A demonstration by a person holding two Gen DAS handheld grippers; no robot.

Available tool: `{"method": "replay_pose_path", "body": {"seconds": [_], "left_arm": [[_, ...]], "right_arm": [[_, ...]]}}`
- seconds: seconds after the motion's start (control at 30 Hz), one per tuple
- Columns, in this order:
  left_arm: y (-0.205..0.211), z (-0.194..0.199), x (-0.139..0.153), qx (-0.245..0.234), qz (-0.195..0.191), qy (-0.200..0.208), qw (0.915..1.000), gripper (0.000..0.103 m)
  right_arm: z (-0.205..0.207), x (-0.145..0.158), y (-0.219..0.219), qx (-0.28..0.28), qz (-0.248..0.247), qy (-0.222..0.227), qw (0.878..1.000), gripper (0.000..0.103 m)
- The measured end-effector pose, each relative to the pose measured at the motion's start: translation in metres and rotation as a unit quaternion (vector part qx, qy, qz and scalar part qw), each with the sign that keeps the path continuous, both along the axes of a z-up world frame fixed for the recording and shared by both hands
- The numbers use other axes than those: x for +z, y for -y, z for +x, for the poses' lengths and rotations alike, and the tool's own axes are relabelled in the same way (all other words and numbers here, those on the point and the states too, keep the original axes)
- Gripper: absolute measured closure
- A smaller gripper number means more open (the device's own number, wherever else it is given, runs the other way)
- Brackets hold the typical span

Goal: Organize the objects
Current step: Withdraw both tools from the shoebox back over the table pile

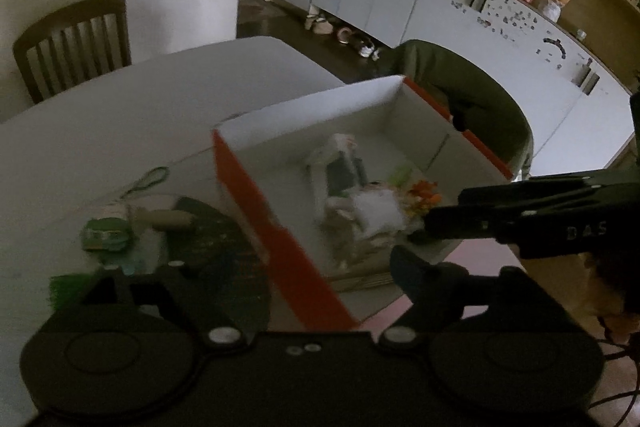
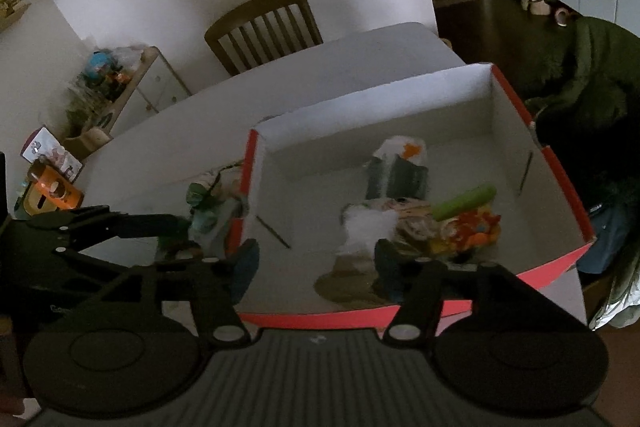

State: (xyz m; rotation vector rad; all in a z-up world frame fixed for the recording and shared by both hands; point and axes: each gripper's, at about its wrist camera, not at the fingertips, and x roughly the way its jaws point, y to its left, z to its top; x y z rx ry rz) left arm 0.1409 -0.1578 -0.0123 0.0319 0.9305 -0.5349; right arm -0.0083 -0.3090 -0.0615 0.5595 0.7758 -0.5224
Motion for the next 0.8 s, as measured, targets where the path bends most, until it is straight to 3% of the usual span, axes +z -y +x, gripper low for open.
{"method": "replay_pose_path", "body": {"seconds": [0.3, 0.8], "left_arm": [[-0.051, -0.002, -0.001, 0.029, 0.003, 0.012, 0.9995, 0.001], [-0.147, 0.015, -0.028, 0.083, -0.002, 0.008, 0.9965, 0.001]], "right_arm": [[0.037, 0.002, -0.035, 0.005, -0.011, -0.002, 1.000, 0.021], [0.116, -0.007, -0.093, 0.039, -0.038, -0.030, 0.998, 0.021]]}}
